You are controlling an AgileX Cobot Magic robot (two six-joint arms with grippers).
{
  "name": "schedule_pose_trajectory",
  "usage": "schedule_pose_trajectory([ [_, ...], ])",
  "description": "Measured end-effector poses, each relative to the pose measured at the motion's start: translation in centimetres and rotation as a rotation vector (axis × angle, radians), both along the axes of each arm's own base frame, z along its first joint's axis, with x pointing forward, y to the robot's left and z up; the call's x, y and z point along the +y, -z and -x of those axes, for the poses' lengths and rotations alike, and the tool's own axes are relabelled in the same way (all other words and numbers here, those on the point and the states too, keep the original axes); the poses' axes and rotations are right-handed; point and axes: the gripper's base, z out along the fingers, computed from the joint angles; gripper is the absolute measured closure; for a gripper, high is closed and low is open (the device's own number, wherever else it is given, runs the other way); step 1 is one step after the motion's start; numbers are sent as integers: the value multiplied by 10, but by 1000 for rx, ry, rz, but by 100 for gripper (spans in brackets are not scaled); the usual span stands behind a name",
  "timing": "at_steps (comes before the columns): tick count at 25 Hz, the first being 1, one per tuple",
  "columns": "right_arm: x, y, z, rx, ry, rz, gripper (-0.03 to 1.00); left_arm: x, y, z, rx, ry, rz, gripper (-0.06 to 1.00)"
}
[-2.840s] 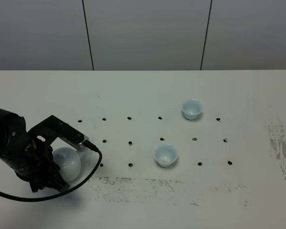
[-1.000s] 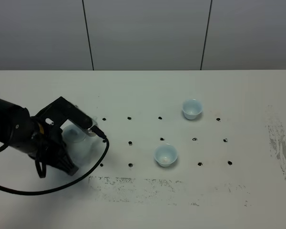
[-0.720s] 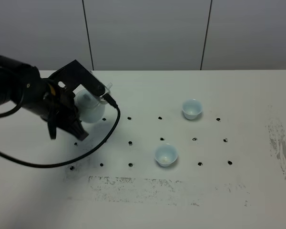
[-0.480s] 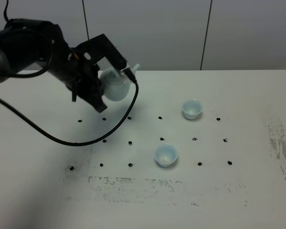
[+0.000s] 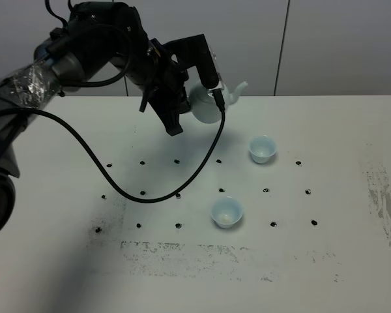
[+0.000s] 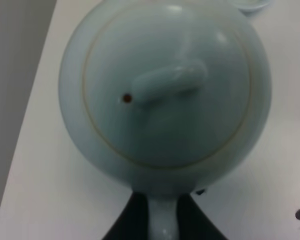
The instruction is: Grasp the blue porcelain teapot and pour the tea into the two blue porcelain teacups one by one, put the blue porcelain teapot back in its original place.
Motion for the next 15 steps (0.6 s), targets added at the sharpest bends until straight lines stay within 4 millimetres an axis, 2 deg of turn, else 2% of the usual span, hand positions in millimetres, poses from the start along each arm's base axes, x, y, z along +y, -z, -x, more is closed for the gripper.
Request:
schedule_pose_trajectory([
  [7,0,0,0,0,0,0,64,-11,27,-14,-36,80,-120,90],
  [15,0,0,0,0,0,0,64,-29,36,-13,-145,193,-217,90],
])
